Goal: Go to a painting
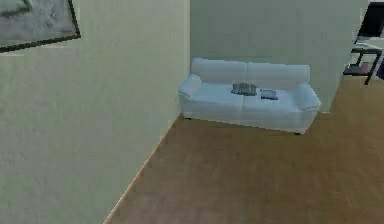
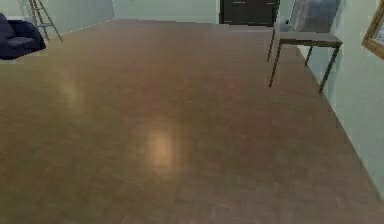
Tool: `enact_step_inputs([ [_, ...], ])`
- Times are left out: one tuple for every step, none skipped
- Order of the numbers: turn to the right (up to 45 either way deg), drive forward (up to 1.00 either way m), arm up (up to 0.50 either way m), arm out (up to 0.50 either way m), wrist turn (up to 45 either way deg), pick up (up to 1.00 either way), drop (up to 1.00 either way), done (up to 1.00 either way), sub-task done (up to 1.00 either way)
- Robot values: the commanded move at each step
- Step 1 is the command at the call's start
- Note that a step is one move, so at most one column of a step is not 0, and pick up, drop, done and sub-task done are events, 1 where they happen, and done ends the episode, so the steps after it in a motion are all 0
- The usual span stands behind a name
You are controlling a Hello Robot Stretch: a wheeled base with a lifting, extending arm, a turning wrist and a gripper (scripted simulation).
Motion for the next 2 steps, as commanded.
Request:
enact_step_inputs([
  [45.0, 0.0, 0.0, 0.0, 0.0, 0.0, 0.0, 0.0, 0.0],
  [30.0, 0.0, 0.0, 0.0, 0.0, 0.0, 0.0, 0.0, 0.0],
])
